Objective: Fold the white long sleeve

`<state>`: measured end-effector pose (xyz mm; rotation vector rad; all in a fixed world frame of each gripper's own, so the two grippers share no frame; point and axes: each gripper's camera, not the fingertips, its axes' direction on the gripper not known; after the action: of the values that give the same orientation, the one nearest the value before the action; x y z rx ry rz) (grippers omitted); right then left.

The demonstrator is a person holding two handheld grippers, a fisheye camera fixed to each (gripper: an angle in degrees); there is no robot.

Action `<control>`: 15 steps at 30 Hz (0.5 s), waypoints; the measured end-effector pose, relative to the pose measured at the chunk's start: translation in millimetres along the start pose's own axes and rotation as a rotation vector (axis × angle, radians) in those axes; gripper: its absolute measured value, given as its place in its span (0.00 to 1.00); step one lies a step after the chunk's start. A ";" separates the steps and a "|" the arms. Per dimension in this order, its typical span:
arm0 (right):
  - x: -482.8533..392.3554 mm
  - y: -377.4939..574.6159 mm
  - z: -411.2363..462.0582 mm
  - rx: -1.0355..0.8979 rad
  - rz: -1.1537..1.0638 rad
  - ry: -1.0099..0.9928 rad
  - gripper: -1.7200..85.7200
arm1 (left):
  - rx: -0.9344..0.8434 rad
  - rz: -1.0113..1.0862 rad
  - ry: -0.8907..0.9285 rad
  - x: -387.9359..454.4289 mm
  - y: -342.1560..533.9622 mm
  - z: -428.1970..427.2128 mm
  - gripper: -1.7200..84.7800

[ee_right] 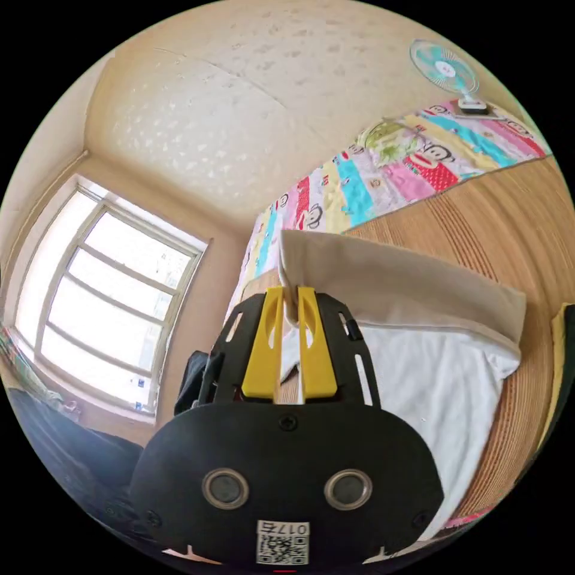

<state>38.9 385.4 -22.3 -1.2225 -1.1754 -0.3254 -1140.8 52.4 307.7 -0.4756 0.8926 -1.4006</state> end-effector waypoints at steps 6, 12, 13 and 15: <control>24.5 79.8 25.2 -0.198 0.116 -0.034 0.07 | 0.348 -0.314 0.089 -47.6 -16.4 -23.8 0.20; 81.2 163.0 -79.7 -0.361 0.233 0.134 0.05 | 0.642 -0.491 0.135 -98.9 -8.9 -41.5 0.12; 91.1 177.9 -106.0 -0.361 0.276 0.181 0.05 | 0.650 -0.480 0.104 -100.2 -11.1 -40.6 0.09; 100.6 197.3 -144.0 -0.336 0.328 0.237 0.05 | 0.642 -0.463 0.103 -104.4 -9.9 -32.4 0.07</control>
<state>302.8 375.6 -31.4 -1.5961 -0.7182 -0.4183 -1164.8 158.5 322.0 -0.1150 0.3732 -2.0453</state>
